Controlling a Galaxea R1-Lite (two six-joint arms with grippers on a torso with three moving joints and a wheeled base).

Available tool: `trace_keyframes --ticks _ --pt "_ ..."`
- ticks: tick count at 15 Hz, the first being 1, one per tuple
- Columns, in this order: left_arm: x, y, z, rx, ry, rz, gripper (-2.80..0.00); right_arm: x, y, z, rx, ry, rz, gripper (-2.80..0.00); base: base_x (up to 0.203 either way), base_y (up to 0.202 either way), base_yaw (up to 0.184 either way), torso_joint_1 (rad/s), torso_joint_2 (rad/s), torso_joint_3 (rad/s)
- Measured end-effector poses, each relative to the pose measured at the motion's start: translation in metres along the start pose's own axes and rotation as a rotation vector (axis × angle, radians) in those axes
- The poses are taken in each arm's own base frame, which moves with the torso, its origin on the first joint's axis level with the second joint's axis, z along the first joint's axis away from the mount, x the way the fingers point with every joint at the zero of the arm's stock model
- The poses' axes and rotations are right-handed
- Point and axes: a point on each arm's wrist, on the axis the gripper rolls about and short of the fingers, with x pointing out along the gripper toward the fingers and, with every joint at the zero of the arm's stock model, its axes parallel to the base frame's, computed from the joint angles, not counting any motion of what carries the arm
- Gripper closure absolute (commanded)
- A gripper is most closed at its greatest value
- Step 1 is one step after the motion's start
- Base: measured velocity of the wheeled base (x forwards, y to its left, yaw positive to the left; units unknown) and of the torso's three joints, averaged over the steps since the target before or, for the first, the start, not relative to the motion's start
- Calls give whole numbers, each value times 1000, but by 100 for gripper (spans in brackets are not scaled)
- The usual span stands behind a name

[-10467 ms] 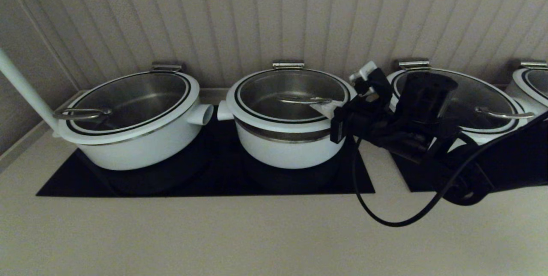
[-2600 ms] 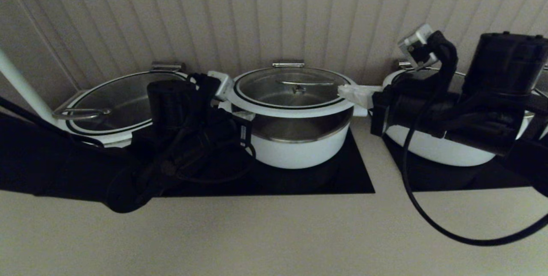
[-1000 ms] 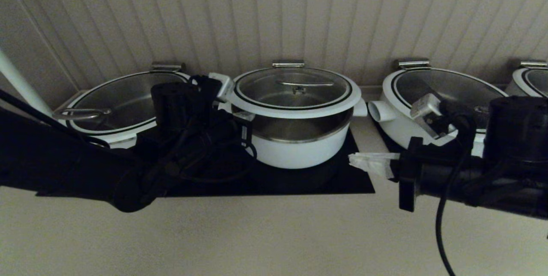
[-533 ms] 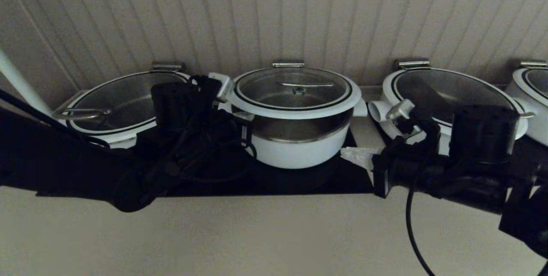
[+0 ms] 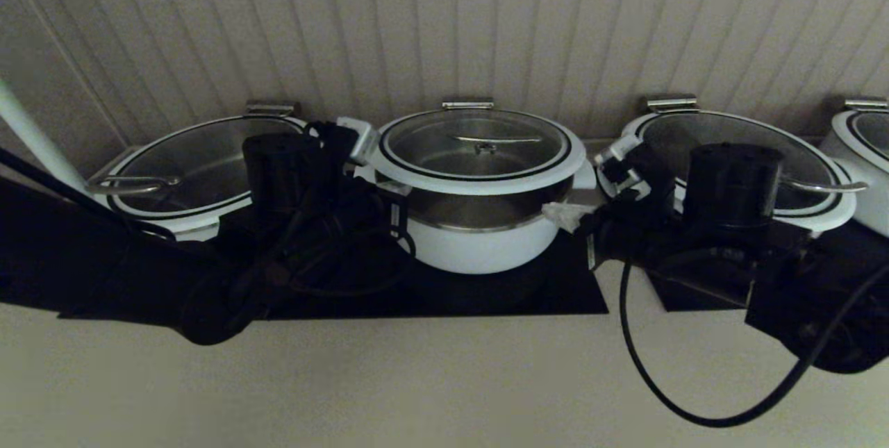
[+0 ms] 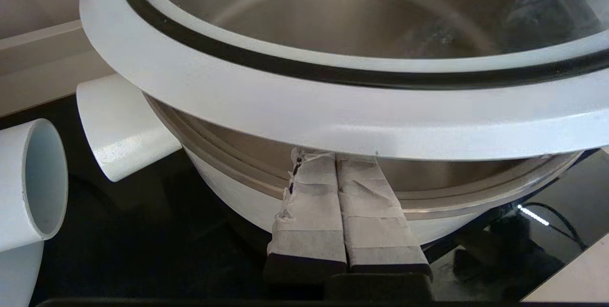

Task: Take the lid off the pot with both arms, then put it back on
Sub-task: Open the pot lid completely

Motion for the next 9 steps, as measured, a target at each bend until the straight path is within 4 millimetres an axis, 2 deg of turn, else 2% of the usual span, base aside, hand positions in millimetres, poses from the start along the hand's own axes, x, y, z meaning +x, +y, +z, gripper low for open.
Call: trace_keyframes --ticks 3,7,9 --pt "0 0 0 -1 0 0 0 11 -2 -2 -3 -3 -2 0 0 0 0 0 0 0" --pt "0 0 0 -2 2 0 0 29 -7 -4 -42 -114 -54 0 0 0 0 0 0 0" --pt "0 0 0 -2 2 0 0 35 -9 -6 -60 -117 -59 0 0 0 0 0 0 0"
